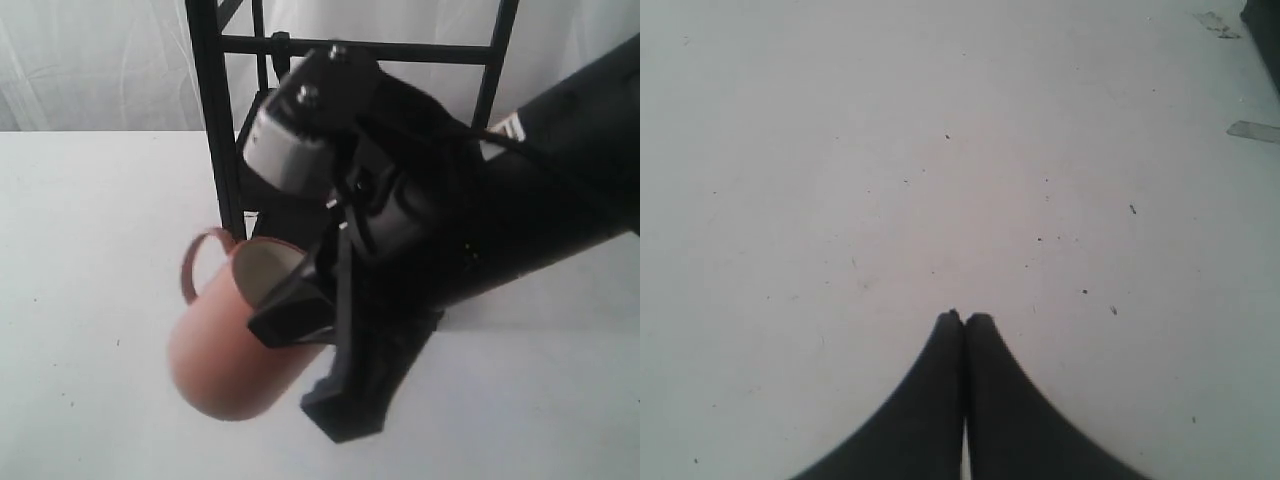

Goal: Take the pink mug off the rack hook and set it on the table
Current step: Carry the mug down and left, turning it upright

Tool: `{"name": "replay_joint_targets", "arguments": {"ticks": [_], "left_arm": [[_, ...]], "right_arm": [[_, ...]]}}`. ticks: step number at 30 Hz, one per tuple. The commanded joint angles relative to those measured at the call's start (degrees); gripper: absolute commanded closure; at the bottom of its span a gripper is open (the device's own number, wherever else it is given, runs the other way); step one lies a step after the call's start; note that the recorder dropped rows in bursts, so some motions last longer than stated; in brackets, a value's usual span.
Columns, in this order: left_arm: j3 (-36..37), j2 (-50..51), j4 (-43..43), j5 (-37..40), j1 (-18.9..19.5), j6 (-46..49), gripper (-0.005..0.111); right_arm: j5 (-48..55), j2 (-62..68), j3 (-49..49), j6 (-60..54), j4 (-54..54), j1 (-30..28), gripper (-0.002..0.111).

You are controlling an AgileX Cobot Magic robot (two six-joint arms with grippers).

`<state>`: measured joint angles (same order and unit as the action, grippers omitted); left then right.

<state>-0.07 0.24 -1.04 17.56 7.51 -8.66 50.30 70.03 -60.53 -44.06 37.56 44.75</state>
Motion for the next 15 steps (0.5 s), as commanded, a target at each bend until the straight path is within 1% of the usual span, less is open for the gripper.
{"name": "replay_joint_targets", "arguments": {"ticks": [1,3,6,8,11,13,15], "left_arm": [[0.07,-0.24,0.07,1.75,-0.25,-0.29,0.107],[0.07,-0.24,0.07,1.75,-0.25,-0.29,0.107],[0.07,-0.24,0.07,1.75,-0.25,-0.29,0.107],[0.07,-0.24,0.07,1.75,-0.25,-0.29,0.107],[0.07,-0.24,0.07,1.75,-0.25,-0.29,0.107],[0.07,-0.24,0.07,1.75,-0.25,-0.29,0.107],[0.07,-0.24,0.07,1.75,-0.25,-0.29,0.107]], "right_arm": [[-3.55,1.65,-5.28,5.70,4.11,3.15,0.108],[-1.55,4.12,-8.41,9.44,2.36,4.63,0.108],[4.77,9.84,-13.99,14.58,-3.71,7.24,0.108],[9.20,14.42,-17.96,17.53,-9.74,9.37,0.108],[15.29,20.47,-22.86,23.07,-21.58,12.44,0.108],[17.84,23.15,-24.90,26.00,-28.50,13.79,0.108],[18.93,24.88,-25.99,26.75,-32.47,14.62,0.108]]}}
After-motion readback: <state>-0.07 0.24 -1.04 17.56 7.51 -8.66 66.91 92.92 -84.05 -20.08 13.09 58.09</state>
